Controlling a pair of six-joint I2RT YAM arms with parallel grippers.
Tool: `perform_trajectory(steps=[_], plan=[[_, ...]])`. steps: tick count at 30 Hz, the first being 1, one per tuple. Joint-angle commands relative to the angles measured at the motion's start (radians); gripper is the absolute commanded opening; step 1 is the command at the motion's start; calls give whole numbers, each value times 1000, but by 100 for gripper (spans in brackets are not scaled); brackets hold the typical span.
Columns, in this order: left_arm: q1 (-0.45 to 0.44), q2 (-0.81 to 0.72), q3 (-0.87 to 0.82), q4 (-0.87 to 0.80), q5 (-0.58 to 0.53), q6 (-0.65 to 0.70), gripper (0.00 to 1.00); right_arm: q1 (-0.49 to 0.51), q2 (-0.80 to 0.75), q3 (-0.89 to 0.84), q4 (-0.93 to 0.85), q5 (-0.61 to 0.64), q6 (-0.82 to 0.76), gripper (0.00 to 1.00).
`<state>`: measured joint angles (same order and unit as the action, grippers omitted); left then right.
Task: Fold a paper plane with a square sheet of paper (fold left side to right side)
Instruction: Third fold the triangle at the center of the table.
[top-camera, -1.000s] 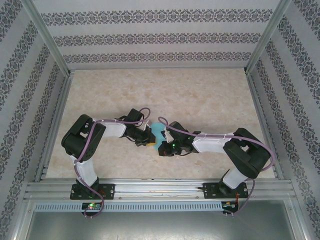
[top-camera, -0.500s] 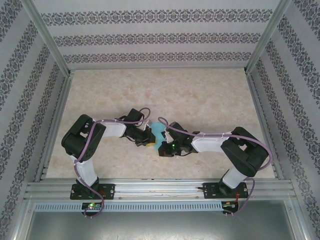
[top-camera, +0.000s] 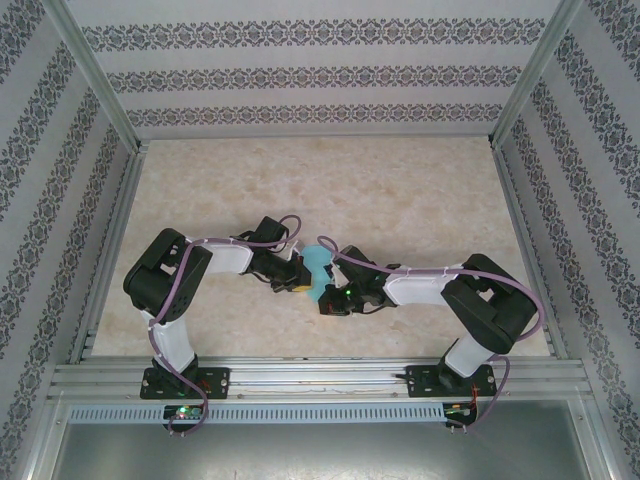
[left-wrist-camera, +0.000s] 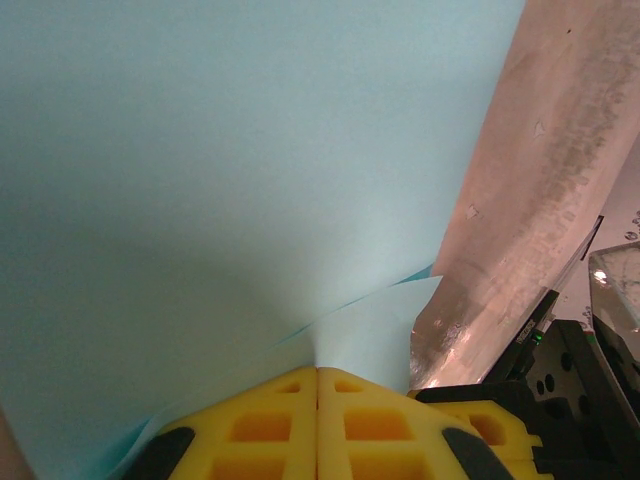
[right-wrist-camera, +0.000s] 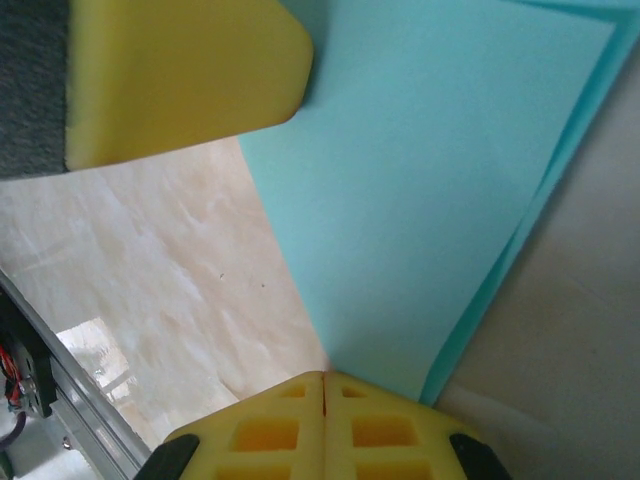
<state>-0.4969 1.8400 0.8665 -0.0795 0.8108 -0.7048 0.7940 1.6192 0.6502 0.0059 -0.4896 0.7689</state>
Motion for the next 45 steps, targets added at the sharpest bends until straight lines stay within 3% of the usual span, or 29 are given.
perform_trajectory(steps=[1, 16, 34, 45], plan=[[-11, 67, -21, -95, -126, 14, 7, 5, 1, -54, -93, -12, 31, 0], [-11, 51, -25, -83, -120, 0, 7, -26, -209, -10, -161, -54, 10, 0], [-11, 48, -24, -74, -108, -8, 7, -19, 12, 69, -108, 23, 29, 0], [-11, -89, -21, -49, -91, -30, 22, -18, 64, 38, -199, 102, 48, 0]])
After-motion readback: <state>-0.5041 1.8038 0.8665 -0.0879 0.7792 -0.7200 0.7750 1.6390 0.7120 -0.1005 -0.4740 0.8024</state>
